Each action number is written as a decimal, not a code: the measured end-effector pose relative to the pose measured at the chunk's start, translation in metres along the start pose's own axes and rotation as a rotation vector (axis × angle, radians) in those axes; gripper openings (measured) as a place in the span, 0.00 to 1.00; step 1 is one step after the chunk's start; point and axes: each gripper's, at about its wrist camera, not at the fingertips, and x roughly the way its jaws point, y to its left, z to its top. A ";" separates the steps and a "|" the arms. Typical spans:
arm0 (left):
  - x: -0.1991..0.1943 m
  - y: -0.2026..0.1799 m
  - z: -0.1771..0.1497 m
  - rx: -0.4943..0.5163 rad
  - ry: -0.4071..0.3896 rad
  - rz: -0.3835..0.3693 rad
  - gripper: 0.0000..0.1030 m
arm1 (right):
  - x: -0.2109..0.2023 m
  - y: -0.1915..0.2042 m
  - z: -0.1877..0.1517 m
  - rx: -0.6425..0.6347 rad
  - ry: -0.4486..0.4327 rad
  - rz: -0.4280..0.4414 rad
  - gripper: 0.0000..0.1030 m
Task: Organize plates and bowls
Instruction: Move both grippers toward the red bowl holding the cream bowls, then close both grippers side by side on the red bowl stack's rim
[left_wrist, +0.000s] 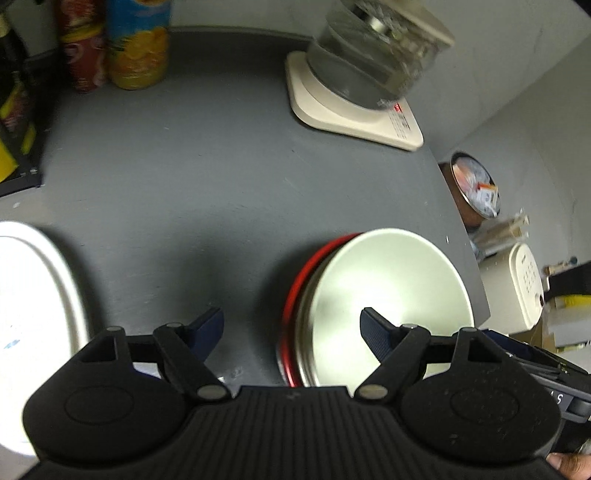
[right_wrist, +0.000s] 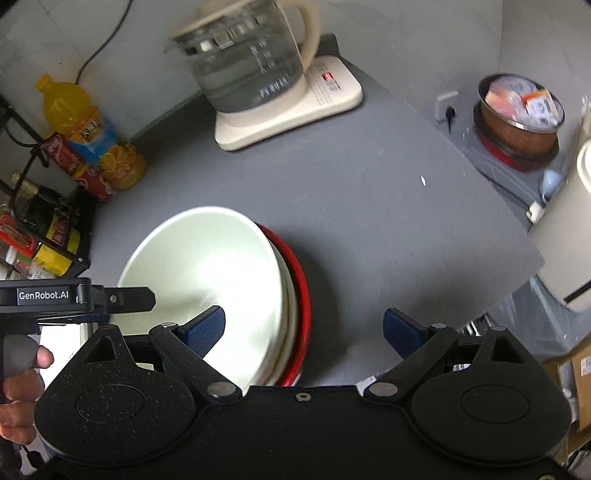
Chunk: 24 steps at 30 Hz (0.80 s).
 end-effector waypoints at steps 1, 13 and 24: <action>0.004 -0.001 0.000 0.006 0.007 0.001 0.77 | 0.004 -0.001 -0.001 0.010 0.012 -0.002 0.85; 0.045 -0.002 0.003 0.036 0.087 -0.015 0.69 | 0.040 -0.002 -0.008 0.066 0.098 -0.001 0.68; 0.064 0.002 0.003 0.005 0.135 -0.039 0.36 | 0.052 0.001 -0.008 0.036 0.136 0.084 0.40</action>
